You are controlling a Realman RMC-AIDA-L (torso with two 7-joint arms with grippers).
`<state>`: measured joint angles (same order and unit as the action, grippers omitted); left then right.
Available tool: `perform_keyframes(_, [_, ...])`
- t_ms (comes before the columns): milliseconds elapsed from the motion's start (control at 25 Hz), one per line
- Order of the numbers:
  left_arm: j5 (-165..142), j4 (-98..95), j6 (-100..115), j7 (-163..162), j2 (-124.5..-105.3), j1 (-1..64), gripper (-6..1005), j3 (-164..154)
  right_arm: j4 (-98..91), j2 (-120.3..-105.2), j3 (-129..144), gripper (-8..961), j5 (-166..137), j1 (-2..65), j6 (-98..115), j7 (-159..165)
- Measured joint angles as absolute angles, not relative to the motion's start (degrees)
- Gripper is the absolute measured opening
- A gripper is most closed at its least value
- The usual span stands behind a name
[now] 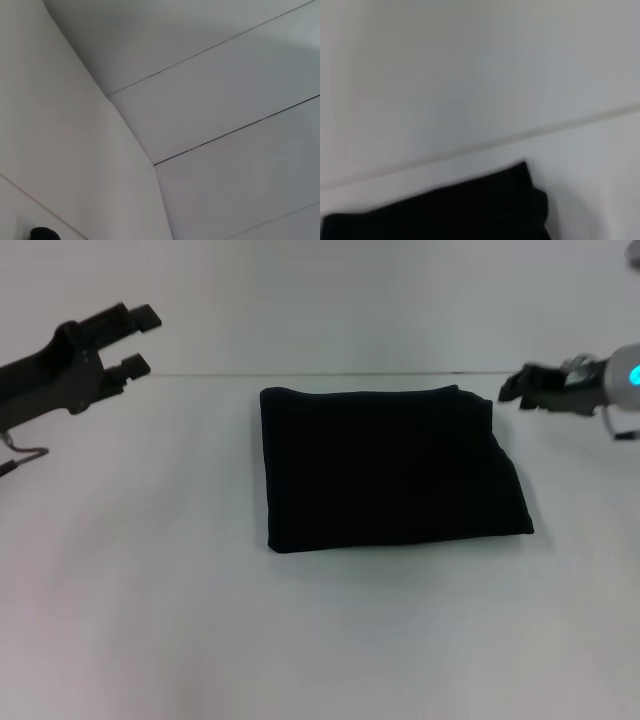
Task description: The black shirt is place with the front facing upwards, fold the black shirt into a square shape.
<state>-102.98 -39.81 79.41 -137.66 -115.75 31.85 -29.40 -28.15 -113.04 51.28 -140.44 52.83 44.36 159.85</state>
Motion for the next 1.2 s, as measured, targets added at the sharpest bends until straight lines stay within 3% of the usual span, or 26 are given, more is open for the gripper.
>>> perform_keyframes(120, [-105.6,-39.2,81.9,-138.8,-114.62,31.7,785,-31.0,-36.3,-111.06,48.4,324,-134.9,49.6,54.7,157.7])
perform_keyframes(240, [-112.0,-37.4,86.3,-141.9,-113.24,32.0,784,-32.7,-38.9,-107.92,44.2,336,-127.6,48.0,64.1,152.8])
perform_keyframes(400, [-117.5,-33.4,89.5,-143.8,-113.82,33.4,782,-32.9,-38.5,-104.22,39.2,383,-123.2,47.9,73.7,150.6])
perform_keyframes(560, [-118.8,-30.0,86.6,-144.6,-114.98,33.9,781,-33.6,-38.9,-104.11,36.9,430,-122.4,47.6,76.4,150.8])
perform_keyframes(760, [-118.8,-26.7,80.6,-145.0,-116.37,35.1,779,-36.4,-38.6,-104.49,36.2,655,-122.3,47.6,77.3,150.4])
perform_keyframes(960, [-118.9,-23.8,73.8,-145.2,-117.47,37.4,771,-38.4,-38.5,-104.61,36.0,794,-122.2,47.6,77.3,150.4])
perform_keyframes(1200, [-118.9,-21.5,69.3,-145.6,-117.80,38.9,719,-39.1,-38.5,-104.60,35.9,790,-122.2,47.4,77.4,150.3])
